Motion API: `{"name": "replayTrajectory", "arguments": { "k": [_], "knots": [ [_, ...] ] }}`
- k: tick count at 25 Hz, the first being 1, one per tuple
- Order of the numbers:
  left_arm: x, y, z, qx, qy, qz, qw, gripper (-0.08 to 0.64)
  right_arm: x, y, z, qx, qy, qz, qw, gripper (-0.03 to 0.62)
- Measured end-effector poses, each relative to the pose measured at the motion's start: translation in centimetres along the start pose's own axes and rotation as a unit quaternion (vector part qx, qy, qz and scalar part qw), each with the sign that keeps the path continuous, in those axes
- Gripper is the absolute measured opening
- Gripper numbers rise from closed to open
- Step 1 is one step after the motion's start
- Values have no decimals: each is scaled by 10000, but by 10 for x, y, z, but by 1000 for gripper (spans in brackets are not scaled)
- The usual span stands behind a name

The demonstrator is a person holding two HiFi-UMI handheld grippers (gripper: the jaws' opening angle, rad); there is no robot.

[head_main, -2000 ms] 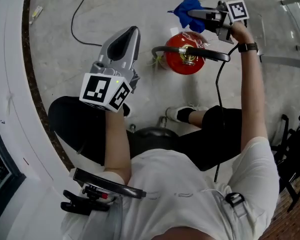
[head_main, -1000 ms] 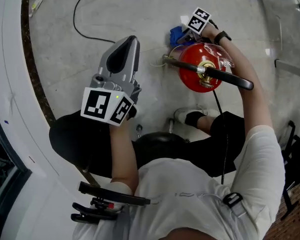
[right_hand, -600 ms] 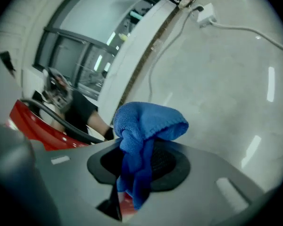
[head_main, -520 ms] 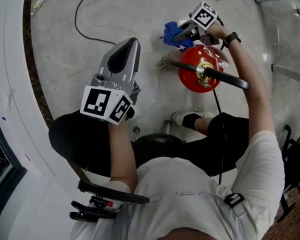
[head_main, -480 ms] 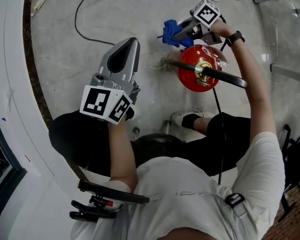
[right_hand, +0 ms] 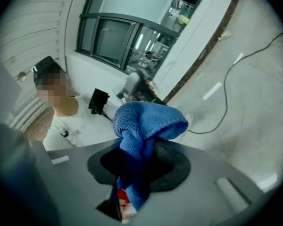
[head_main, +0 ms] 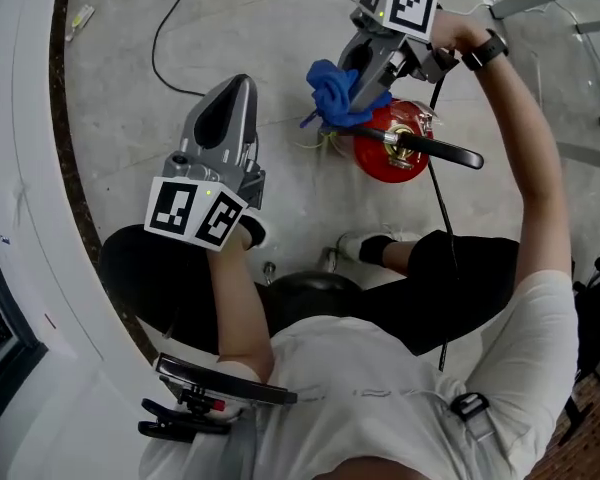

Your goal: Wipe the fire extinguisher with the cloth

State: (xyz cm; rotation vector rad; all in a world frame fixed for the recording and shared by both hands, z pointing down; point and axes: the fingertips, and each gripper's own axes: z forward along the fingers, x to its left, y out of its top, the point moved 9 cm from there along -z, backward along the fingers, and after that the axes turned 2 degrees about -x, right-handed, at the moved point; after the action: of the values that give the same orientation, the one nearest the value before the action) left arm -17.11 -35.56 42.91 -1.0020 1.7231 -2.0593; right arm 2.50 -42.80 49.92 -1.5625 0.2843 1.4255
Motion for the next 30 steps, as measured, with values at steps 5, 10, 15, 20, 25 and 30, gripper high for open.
{"name": "replayTrajectory", "arguments": {
  "k": [5,10,15,20,25,30],
  "knots": [
    [8,-11,-11,145,251,56,9996,-2,-139,-71,21,636,-710,1345,9863,123],
    [15,-35,-34,360,651,32,9972,-2,-255,-138,63,265,-1161,1256,9849,126],
    [4,-57,-60,511,966,-24,9940,-2,-293,-174,42,384,-2733,831,9576,123],
    [-46,-16,-68,-60,612,209,9979,-2,-159,-162,-79,-2503,-4408,-92,8619,127],
    [-123,17,-96,-600,-170,720,9955,-2,51,-169,-110,-4646,-5010,-1147,7211,118],
    [-180,43,-130,-1067,-568,1007,9875,-2,222,-165,-66,-5953,-4866,-2272,5977,121]
  ]
}}
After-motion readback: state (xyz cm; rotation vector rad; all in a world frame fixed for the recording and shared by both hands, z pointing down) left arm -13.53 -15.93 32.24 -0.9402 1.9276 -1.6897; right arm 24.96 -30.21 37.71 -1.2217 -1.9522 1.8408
